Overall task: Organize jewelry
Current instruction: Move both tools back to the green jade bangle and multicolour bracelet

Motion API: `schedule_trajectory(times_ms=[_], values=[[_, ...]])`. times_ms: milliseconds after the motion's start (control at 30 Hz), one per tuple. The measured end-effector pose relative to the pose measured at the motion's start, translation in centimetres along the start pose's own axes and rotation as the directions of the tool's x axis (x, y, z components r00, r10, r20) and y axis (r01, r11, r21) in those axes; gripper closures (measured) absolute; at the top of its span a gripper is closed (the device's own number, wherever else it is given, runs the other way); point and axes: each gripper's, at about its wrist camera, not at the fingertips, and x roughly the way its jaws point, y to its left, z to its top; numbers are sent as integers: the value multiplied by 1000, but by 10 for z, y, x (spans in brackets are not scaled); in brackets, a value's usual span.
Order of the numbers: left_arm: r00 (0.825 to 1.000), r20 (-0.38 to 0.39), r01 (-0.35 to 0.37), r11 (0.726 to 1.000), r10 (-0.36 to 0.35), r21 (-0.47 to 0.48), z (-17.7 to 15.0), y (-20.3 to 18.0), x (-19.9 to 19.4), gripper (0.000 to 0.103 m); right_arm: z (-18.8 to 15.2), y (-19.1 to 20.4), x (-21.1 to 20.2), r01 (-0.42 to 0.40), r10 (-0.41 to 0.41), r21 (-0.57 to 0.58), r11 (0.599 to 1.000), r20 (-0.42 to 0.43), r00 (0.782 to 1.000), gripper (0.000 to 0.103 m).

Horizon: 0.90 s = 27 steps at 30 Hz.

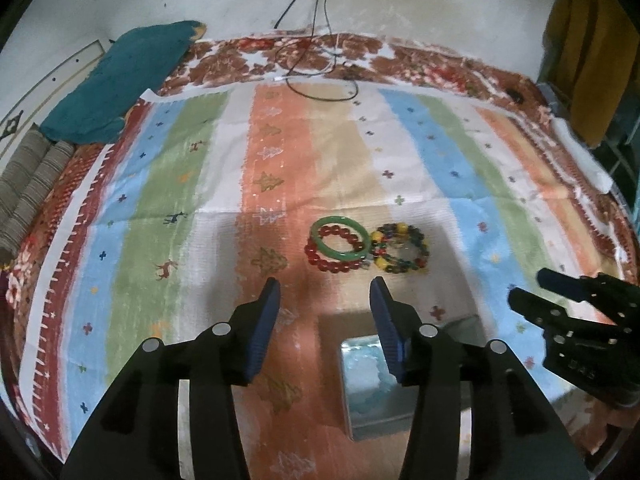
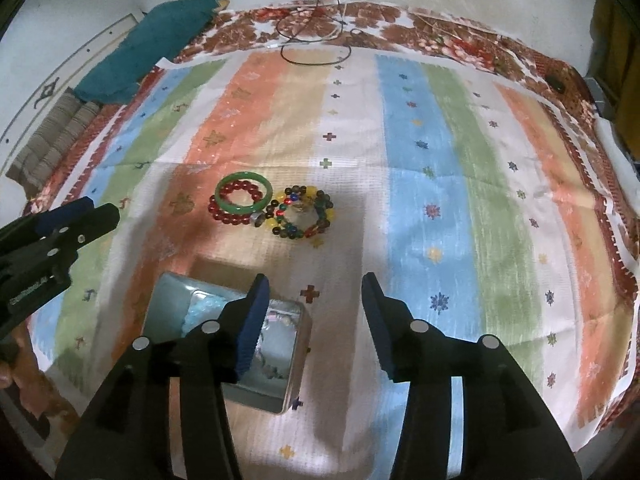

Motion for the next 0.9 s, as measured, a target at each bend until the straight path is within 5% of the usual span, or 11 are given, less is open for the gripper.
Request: schedule_trajectory(times_ms=[500,667,900], values=[[996,-69,-62,998,63,23,24,9,48,53,26,-11,46,47,-45,30,998,-79,996,52],[995,-103,-10,1000,10,0,27,11,60,48,31,-6,56,51,-50,19,999,-91,995,52],[990,-112,-80,995,86,55,34,9,81,48,38,0,69,39,-40,-4,999,-110,993,52]])
